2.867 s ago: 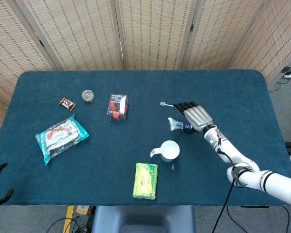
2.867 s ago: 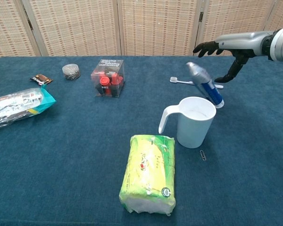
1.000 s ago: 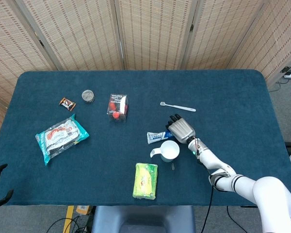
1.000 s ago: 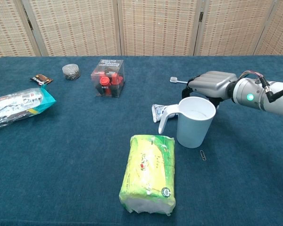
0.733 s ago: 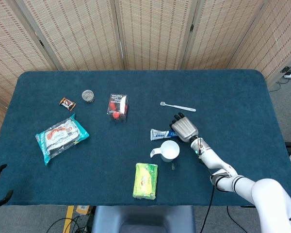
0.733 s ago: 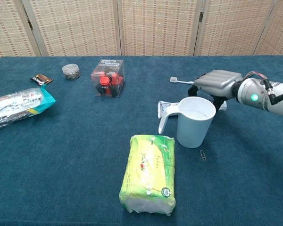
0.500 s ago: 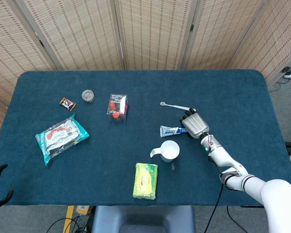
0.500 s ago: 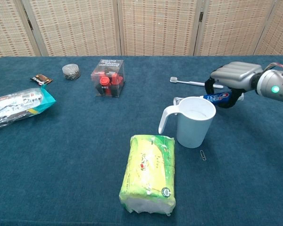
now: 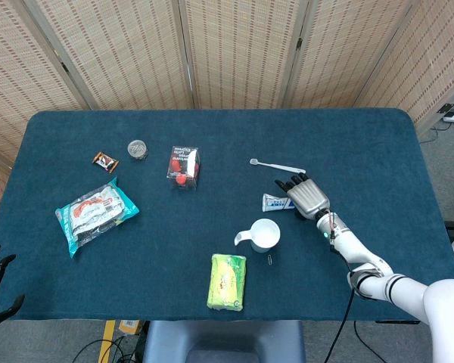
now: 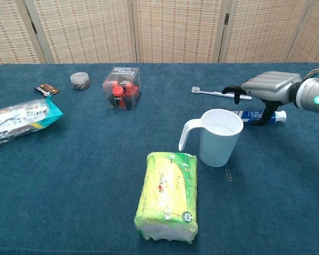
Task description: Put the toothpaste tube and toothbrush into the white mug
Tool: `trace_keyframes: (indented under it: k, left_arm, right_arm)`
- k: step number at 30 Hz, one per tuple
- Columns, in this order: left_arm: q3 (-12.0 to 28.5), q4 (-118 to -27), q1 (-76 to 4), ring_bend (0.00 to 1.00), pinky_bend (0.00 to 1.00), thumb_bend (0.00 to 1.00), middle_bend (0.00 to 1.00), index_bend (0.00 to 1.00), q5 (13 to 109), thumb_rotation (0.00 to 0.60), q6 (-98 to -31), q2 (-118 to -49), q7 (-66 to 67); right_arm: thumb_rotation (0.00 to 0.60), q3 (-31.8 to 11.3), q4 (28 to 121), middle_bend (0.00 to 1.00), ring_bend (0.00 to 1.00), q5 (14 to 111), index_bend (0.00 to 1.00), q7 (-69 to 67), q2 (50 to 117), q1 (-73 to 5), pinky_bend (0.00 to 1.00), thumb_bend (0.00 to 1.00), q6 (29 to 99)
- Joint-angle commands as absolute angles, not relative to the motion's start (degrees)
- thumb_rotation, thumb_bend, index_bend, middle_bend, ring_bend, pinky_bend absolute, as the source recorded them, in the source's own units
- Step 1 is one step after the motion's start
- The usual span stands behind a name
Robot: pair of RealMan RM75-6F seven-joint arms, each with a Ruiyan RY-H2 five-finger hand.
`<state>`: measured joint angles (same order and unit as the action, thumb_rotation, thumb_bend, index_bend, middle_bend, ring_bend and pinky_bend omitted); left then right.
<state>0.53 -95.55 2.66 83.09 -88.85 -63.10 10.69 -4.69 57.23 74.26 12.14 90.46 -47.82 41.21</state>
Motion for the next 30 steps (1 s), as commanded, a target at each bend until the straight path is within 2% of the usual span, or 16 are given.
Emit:
trace_keyframes:
  k: [1, 4, 8, 17, 25, 30]
  left_arm:
    - [0.48, -95.36, 2.83, 0.04, 0.13, 0.31, 0.04, 0.19, 82.96, 0.6, -88.95, -63.09, 10.44]
    - [0.43, -95.05, 3.0, 0.04, 0.13, 0.31, 0.04, 0.19, 82.83, 0.6, -89.02, -63.14, 10.05]
    - [0.37, -94.59, 3.12, 0.04, 0.13, 0.31, 0.04, 0.19, 82.75, 0.6, -88.99, -63.23, 9.58]
    - [0.4, -93.86, 2.96, 0.04, 0.13, 0.31, 0.04, 0.19, 82.66, 0.6, -88.5, -63.52, 9.03]
    - [0.45, -93.55, 2.76, 0.04, 0.13, 0.31, 0.04, 0.19, 82.57, 0.6, -88.1, -63.7, 8.81]
    - [0.45, -93.41, 2.73, 0.04, 0.13, 0.31, 0.04, 0.19, 82.5, 0.6, -87.96, -63.73, 8.75]
  right_arm:
    - [0.6, -5.01, 56.72, 0.24, 0.14, 73.79, 0.05, 13.18, 91.63, -48.04, 0.16, 0.19, 41.22]
    - [0.6, -5.08, 55.75, 0.25, 0.14, 73.58, 0.17, 14.42, 92.81, -48.09, 0.16, 0.19, 41.45]
    - [0.6, -5.38, 54.15, 0.26, 0.14, 73.15, 0.26, 15.46, 94.12, -48.07, 0.16, 0.19, 41.78]
    - [0.6, -5.6, 51.97, 0.29, 0.14, 72.45, 0.3, 16.48, 95.29, -47.46, 0.16, 0.19, 42.02]
    - [0.6, -5.72, 49.81, 0.4, 0.16, 72.74, 0.38, 16.56, 96.78, -46.96, 0.16, 0.2, 42.93]
    - [0.6, -5.72, 48.33, 0.43, 0.18, 73.2, 0.42, 16.62, 97.99, -46.99, 0.16, 0.21, 43.17]
